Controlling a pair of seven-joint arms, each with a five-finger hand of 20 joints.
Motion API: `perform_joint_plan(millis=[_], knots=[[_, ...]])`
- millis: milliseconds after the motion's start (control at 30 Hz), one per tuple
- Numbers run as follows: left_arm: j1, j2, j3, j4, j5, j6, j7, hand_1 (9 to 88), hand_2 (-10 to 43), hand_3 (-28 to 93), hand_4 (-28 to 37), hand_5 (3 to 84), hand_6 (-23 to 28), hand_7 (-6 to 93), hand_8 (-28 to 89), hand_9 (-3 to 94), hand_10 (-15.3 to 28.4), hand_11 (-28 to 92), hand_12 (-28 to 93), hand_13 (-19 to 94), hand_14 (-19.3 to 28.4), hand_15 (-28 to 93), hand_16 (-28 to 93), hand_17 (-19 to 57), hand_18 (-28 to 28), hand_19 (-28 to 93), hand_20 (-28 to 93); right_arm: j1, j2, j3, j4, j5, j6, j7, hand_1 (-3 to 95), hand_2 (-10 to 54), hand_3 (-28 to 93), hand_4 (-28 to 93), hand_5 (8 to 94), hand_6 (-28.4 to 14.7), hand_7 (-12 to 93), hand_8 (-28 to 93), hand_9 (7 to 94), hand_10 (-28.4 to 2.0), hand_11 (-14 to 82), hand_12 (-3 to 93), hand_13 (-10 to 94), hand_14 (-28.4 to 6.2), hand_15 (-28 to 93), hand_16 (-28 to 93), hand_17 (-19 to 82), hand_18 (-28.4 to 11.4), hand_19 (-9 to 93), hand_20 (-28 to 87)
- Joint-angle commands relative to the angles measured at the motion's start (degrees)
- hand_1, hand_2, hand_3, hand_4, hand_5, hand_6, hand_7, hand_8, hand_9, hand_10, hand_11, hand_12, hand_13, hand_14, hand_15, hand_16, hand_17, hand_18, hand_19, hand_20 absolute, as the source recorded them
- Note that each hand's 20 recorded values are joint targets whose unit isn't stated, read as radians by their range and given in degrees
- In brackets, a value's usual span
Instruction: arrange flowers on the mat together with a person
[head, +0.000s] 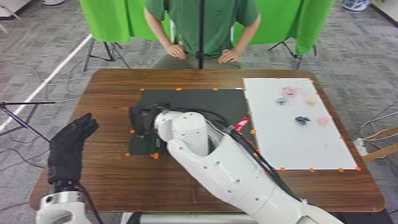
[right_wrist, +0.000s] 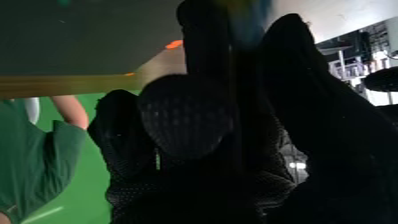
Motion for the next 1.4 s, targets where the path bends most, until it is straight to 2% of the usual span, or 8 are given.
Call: perform_joint_plan(millis=[33,567,700,867,1000,1067,1200,1400], knots=[[-0.48,0.71,0.27,0.60,0.03,-1.19,-1.06,25.7,-2.2,67,-22.0,48.3,3.5,17.6,-6,45.4,13.0,17,14,35,15.8,16,3,4.4,9.7,2,16,0.88,0.42,0.66,-1.25,-1.30,-4.62,0.54,46.5,-9.5,70,-28,61.6,7.9,19,-15,76.7,-12.0,10.2,12.4,94,-1.1,55,27,53,-18.7,93,50],[0.44,-0.73,-0.46,0.08,0.68,-2.24,-1.36,26.1,-2.5,66,-21.4,48.1,3.3,17.7,-6,45.3,12.9,17,14,35,15.9,16,3,3.9,10.2,2,16,3.80,3.40,0.68,-7.07,3.25,-1.75,2.30,44.0,-9.5,69,-28,55.0,8.0,19,-16,72.2,-14.2,9.4,11.2,94,-1.1,54,28,53,-18.8,93,49],[-0.27,-0.44,-0.52,0.48,1.18,-3.09,-1.49,26.1,-2.5,66,-21.4,48.1,3.3,17.8,-6,45.3,12.9,17,14,35,15.8,16,3,3.8,10.3,2,15,2.46,9.84,4.12,-16.26,13.14,5.27,7.69,43.7,-9.5,68,-28,54.9,7.9,19,-16,71.8,-14.3,9.4,11.2,94,-0.9,54,28,53,-18.6,93,49],[0.50,-0.55,-0.95,-0.02,0.75,-1.75,-0.90,26.2,-2.5,66,-21.3,48.1,3.4,17.6,-6,45.2,12.9,17,14,35,15.7,15,3,4.7,9.5,2,15,-9.51,19.50,16.53,-29.88,28.03,14.69,10.20,38.6,-9.5,67,-21,59.4,4.5,16,-14,74.1,-12.8,10.5,13.2,93,-2.5,50,29,49,-19.6,92,46],[0.26,-0.90,-0.51,0.09,-0.07,-2.01,-0.54,23.3,-0.2,66,-25.0,48.4,3.6,17.4,-6,45.3,13.0,17,14,35,15.6,15,2,5.5,8.5,2,16,-25.06,22.81,35.36,-37.67,48.27,6.70,15.00,27.5,1.2,67,-18,63.7,0.0,13,-11,70.8,-15.9,11.3,14.3,65,-14.7,35,23,24,-21.0,65,43],[0.14,-0.86,-0.13,0.06,-0.22,-1.53,-0.33,21.4,0.8,66,-26.8,48.5,3.6,17.3,-6,45.4,13.1,17,14,35,15.6,15,3,5.6,8.4,1,16,-32.37,21.94,45.25,-38.83,62.51,3.84,16.89,25.6,2.4,68,-19,61.6,-0.7,13,-11,66.1,-16.5,10.4,13.7,55,-16.3,27,20,16,-18.7,48,37],[0.06,-1.26,-0.57,0.06,0.54,-2.76,-1.46,20.9,3.7,67,-27.9,48.7,3.7,17.3,-6,45.5,13.1,17,14,35,15.6,15,3,5.6,8.3,1,16,-48.31,19.94,54.44,-41.64,77.78,14.25,1.79,20.5,4.1,68,-18,54.2,-2.5,11,-9,56.1,-17.8,7.4,12.5,42,-17.9,14,20,13,-16.7,28,28],[0.49,-2.30,-1.79,0.17,2.27,-5.51,-2.14,36.4,0.6,66,-17.8,48.8,3.3,17.9,-6,45.8,12.6,17,14,35,14.9,15,2,6.0,8.0,2,16,-60.87,15.65,53.96,-45.50,77.84,27.90,-17.55,13.8,4.4,72,-17,44.3,-1.7,8,-8,44.2,-16.5,4.7,11.5,31,-15.2,8,20,13,-15.0,15,25]])
